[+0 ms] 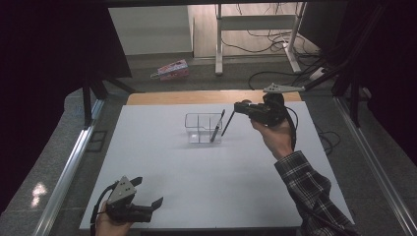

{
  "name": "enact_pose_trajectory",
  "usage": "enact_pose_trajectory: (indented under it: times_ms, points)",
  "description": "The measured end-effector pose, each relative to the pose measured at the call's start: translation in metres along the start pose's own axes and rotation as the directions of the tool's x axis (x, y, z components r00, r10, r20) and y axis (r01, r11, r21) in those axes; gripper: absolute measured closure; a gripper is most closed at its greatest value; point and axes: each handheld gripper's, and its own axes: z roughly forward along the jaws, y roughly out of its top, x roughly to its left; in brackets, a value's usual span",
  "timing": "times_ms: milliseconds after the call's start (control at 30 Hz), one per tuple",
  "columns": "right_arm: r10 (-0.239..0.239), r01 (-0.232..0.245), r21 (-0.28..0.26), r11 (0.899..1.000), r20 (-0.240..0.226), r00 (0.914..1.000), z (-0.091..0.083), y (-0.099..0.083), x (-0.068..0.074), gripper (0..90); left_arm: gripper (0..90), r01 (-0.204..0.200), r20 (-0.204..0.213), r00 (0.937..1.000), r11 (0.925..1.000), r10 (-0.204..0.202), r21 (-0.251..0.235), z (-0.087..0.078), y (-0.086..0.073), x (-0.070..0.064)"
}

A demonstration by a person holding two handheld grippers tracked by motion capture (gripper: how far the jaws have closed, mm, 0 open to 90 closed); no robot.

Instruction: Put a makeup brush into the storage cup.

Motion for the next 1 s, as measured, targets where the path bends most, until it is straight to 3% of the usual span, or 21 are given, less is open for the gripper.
enact_pose_trajectory:
  times_ms: [500, 1000]
  points:
    - [-0.009, 0.010, -0.024, 1.000, 0.040, 0.9992, 0.015, 0.010, -0.009, 85.1, 2.0, 0.009, -0.008, 0.9999, 1.0000, -0.009, 0.001, -0.006, -0.006, 0.003]
    - [-0.029, 0.031, -0.025, 0.999, 0.065, 0.9974, 0.045, 0.014, -0.009, 85.1, 1.6, 0.005, -0.005, 1.0000, 1.0000, -0.005, 0.002, -0.006, -0.006, 0.002]
